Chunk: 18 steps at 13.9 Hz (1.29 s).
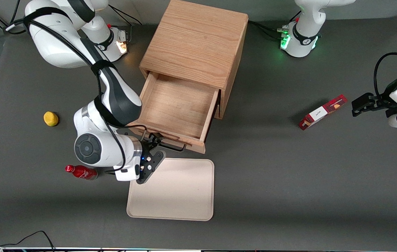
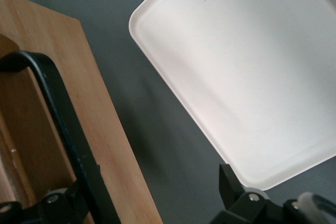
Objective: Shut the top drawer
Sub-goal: 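Push the drawer front with the right gripper into the cabinet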
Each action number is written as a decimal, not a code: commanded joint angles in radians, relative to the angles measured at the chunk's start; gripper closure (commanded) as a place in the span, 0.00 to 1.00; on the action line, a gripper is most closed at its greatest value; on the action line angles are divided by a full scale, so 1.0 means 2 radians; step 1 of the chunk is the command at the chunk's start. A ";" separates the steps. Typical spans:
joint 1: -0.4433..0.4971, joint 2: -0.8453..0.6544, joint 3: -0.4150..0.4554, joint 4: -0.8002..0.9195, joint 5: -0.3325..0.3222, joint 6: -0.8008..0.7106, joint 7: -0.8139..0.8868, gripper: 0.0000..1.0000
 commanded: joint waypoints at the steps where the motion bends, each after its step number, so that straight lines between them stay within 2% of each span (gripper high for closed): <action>1: 0.004 -0.038 0.001 -0.052 -0.001 0.002 -0.009 0.00; 18: 0.036 -0.129 0.009 -0.192 -0.003 0.038 -0.004 0.00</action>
